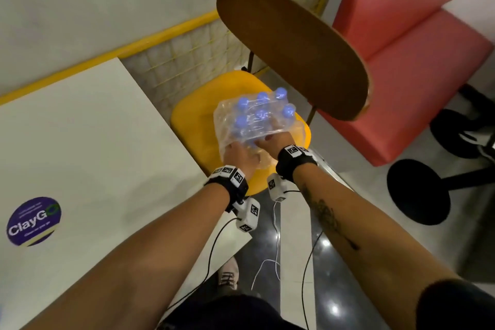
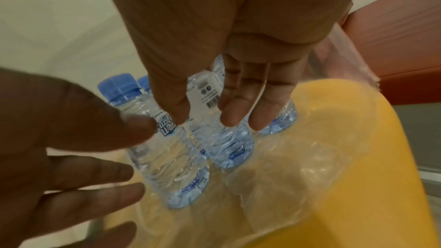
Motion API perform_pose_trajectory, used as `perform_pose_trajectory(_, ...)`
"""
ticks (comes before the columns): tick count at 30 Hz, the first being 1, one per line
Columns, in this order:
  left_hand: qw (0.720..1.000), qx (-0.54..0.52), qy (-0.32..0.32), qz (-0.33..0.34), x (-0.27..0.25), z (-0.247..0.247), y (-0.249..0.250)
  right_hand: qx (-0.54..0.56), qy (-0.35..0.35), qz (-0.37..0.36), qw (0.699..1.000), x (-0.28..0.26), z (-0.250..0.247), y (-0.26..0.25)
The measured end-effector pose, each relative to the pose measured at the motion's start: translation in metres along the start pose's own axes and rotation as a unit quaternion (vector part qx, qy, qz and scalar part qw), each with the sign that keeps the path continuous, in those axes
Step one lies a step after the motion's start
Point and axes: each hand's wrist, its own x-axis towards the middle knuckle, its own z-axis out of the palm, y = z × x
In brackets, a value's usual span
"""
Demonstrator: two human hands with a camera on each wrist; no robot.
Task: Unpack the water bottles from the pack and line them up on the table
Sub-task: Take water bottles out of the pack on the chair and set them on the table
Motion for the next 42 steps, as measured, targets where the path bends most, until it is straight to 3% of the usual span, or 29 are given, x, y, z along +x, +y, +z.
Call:
perform_pose_trajectory(3,0.999,-0.004,0.051,-0.016,0.016,-0.004,0.008,-0.019,-0.044,0.009,0.999,0.019,0.002,0.003)
perform_pose_trajectory(8,0.996,-0.03,0.076,0.028,0.016,-0.014,0.012,0.01,0.007,0.017,1.0,0.011,0.004,0.009)
perform_pose_trajectory(13,0.995,0.042,0.005,0.095,0.002,-0.014,0.004,0.072,0.074,-0.041,0.994,-0.008,0.013,0.017)
perform_pose_trajectory(18,0.961,0.202,-0.007,0.189,-0.019,-0.015,-0.016,0.094,0.114,-0.065,0.987,-0.043,0.019,0.025)
perform_pose_trajectory(24,0.974,0.123,0.019,0.19,-0.035,-0.056,-0.02,0.088,0.147,-0.084,0.982,-0.087,0.018,0.025)
perform_pose_trajectory(27,0.978,0.104,0.043,0.177,-0.058,-0.088,-0.028,0.087,0.155,-0.104,0.979,-0.121,0.021,0.015)
perform_pose_trajectory(31,0.978,0.076,0.082,0.178,-0.103,-0.154,-0.054,0.073,0.146,-0.189,0.968,-0.16,0.036,-0.014)
perform_pose_trajectory(35,0.979,0.069,0.116,0.152,-0.155,-0.239,-0.089,0.079,0.08,-0.238,0.965,-0.194,0.068,-0.072)
perform_pose_trajectory(42,0.961,0.202,0.182,0.041,-0.231,-0.376,-0.187,0.054,-0.065,-0.319,0.944,-0.238,0.172,-0.198)
